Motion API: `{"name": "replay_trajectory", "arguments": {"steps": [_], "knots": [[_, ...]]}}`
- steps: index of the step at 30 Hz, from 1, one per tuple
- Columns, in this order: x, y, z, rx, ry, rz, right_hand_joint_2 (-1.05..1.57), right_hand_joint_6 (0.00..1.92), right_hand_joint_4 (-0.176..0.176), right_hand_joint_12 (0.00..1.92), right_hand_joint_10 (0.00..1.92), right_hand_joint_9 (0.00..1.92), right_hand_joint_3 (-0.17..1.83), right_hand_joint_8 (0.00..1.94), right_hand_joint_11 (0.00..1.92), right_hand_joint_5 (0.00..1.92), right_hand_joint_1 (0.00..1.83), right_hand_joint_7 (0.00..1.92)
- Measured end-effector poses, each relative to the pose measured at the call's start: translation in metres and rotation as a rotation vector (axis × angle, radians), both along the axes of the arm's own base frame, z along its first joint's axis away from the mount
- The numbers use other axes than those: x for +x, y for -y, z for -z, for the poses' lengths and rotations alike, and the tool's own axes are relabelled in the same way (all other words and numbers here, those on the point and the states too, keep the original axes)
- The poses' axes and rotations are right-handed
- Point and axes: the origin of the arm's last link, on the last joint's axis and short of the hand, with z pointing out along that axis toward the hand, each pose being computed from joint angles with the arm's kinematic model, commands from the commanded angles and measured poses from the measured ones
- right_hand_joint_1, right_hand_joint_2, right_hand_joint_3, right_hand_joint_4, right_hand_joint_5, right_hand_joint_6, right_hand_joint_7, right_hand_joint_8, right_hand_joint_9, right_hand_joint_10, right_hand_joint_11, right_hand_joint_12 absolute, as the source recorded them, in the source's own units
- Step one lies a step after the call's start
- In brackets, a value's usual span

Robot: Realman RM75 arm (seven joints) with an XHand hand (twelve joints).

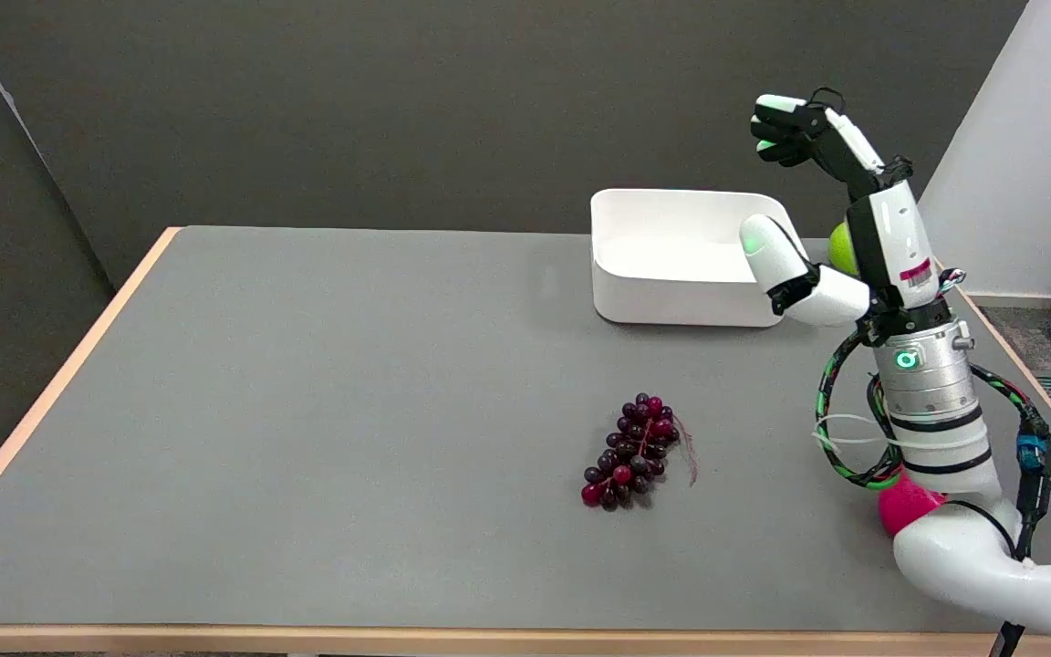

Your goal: Pick up the red apple.

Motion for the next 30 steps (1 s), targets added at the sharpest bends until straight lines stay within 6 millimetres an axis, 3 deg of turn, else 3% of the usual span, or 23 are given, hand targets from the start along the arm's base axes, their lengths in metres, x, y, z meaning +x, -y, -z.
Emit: {"name": "replay_trajectory", "arguments": {"steps": [17,30], "knots": [[0.004,0.002,-0.001,-0.068,-0.097,0.036,0.72,0.71,0.036,1.59,1.14,0.49,0.83,0.67,0.37,0.38,0.50,0.56],[0.024,-0.024,-0.050,-0.346,-0.306,0.199,0.70,0.70,0.032,1.61,1.16,0.50,0.84,0.70,0.39,0.38,0.48,0.58]]}}
